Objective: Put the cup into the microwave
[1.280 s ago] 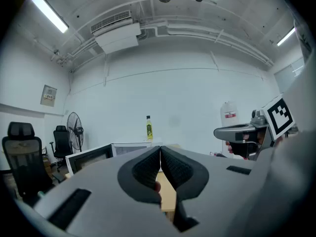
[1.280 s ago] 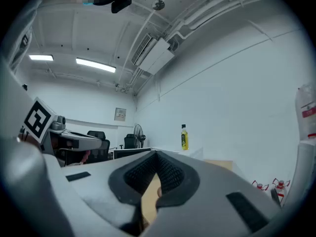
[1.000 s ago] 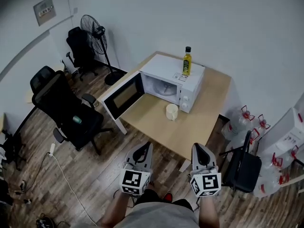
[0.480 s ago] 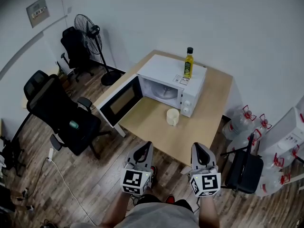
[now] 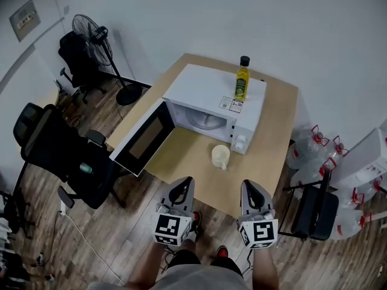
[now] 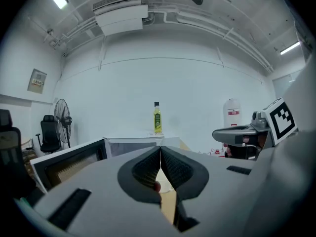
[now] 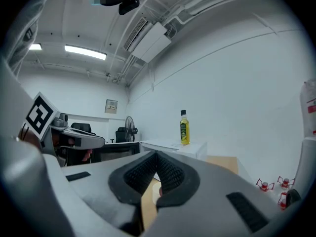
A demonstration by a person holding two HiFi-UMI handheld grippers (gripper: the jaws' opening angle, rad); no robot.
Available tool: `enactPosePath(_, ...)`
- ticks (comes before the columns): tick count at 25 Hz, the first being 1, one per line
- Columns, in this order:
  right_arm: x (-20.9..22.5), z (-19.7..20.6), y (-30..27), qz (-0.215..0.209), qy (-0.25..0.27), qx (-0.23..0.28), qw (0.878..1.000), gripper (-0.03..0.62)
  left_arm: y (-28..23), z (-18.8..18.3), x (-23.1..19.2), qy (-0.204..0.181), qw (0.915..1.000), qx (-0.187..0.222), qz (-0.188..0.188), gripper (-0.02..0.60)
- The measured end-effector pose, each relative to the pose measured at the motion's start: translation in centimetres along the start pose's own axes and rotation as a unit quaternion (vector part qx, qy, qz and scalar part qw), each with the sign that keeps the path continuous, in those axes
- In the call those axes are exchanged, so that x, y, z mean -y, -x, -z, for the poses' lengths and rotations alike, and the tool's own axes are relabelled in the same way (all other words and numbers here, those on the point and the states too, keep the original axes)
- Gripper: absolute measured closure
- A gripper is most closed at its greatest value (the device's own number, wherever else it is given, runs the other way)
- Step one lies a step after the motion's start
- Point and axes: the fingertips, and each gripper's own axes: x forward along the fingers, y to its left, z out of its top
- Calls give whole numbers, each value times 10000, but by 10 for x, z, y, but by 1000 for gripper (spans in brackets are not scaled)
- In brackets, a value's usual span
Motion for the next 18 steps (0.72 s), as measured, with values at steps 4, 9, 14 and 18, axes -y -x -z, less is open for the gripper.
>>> enactPosePath(4, 3, 23, -33, 23, -61, -198, 9998, 577, -30, 19, -13, 102, 9997, -167, 136, 557)
enactPosePath(9, 7, 57, -69, 42, -166, -447, 9989, 577, -65, 53, -27, 183, 9983, -453, 330, 557)
enactPosePath(14, 17, 94, -95, 119, -292, -722, 9969, 577, -93, 78, -39, 283, 9965, -642, 450, 557)
enactPosePath(18, 22, 123, -112, 129, -308, -905, 9953, 577, -111, 97, -48, 288, 9953, -771, 510, 557)
